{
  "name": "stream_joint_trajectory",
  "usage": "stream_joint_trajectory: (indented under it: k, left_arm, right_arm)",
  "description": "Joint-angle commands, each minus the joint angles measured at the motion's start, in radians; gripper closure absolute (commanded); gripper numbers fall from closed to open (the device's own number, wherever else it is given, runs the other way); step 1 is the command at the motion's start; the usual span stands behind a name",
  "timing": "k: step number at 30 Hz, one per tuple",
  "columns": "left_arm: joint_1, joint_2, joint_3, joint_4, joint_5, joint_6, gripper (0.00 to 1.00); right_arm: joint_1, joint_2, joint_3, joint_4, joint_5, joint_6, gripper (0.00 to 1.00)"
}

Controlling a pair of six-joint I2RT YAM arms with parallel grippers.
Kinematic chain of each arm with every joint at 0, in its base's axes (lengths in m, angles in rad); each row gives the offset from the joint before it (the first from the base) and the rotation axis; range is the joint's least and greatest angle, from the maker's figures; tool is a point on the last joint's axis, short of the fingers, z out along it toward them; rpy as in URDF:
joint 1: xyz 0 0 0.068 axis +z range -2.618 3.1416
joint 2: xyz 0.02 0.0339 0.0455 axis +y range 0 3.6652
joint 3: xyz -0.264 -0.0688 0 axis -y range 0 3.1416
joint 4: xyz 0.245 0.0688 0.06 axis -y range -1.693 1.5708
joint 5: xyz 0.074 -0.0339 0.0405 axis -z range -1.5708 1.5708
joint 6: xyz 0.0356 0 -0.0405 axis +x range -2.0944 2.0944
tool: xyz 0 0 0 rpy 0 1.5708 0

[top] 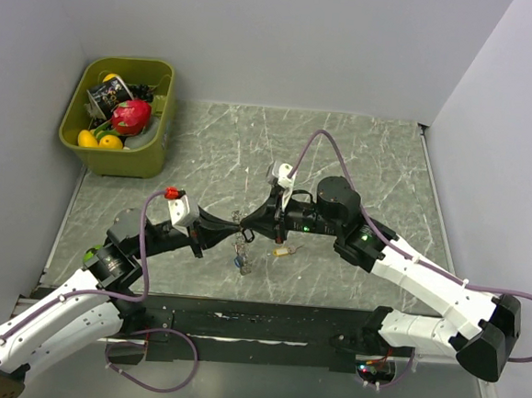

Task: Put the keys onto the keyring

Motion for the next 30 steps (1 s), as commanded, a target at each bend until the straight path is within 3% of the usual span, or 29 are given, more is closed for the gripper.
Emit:
stream_joint_trajectory:
  k: [1, 30]
  left_arm:
    - [-0.007, -0.015, 0.05, 0.061, 0.019, -0.011, 0.99]
    - [-0.007, -0.083, 0.022, 0.109, 0.027, -0.02, 0.99]
  right_arm:
    - [-0.003, 0.011, 0.057, 0.02, 0.009, 0.003, 1.0]
    - [-0.003, -0.027, -0.001, -0.008, 0.102, -0.006, 1.0]
